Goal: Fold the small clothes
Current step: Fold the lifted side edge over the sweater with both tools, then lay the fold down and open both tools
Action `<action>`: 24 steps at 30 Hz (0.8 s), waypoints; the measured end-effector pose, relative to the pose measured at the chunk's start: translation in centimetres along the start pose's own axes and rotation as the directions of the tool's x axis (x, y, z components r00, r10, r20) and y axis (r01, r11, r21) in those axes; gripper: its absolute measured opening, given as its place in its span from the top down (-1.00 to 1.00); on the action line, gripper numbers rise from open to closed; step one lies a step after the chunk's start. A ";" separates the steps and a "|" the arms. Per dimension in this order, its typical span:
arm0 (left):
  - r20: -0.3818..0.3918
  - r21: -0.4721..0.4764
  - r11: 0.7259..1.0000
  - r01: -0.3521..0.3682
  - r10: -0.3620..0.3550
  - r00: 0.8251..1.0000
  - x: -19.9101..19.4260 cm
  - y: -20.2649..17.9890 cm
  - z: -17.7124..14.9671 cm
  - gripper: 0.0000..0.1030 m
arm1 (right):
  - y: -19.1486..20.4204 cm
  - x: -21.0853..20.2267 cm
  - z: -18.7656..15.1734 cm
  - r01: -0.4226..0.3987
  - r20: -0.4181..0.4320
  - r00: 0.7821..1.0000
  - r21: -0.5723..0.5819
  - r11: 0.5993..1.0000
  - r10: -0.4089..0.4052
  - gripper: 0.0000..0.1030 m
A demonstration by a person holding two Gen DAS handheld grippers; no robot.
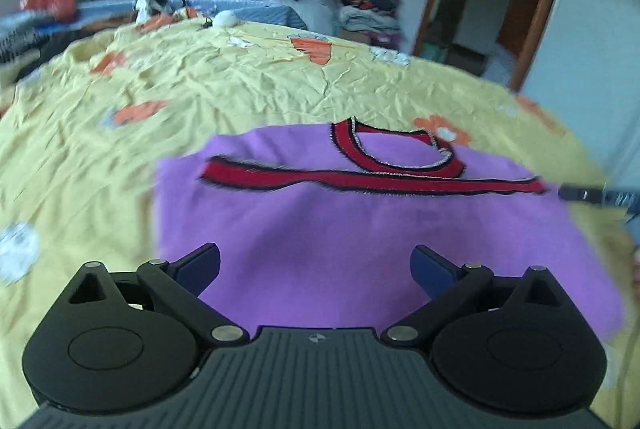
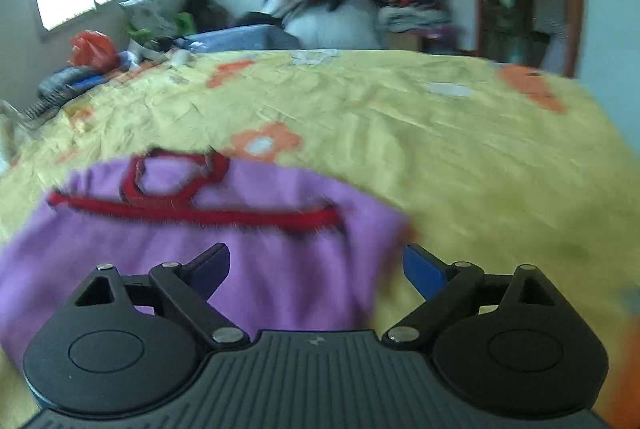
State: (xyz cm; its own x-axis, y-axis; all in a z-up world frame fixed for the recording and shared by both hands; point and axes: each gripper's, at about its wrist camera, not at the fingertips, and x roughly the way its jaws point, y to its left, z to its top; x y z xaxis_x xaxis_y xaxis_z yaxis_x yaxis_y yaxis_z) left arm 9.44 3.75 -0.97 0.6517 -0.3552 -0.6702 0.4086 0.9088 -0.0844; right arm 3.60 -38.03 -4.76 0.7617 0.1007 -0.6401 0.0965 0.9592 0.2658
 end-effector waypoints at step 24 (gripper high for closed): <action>-0.040 0.031 0.988 -0.154 0.156 0.987 6.2 -3.2 -2.3 -1.00 | 8.1 1.9 -5.3 0.172 -0.020 0.983 -0.221 0.960 -0.181 -1.00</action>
State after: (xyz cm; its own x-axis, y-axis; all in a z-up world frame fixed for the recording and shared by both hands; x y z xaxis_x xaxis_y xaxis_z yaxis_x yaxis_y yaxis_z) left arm 10.72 -0.89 -6.56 0.6810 -0.2004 -0.7043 0.3224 0.9456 0.0427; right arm 2.48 -28.64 -7.65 0.7187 -0.0689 -0.6918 0.0820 0.9965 -0.0141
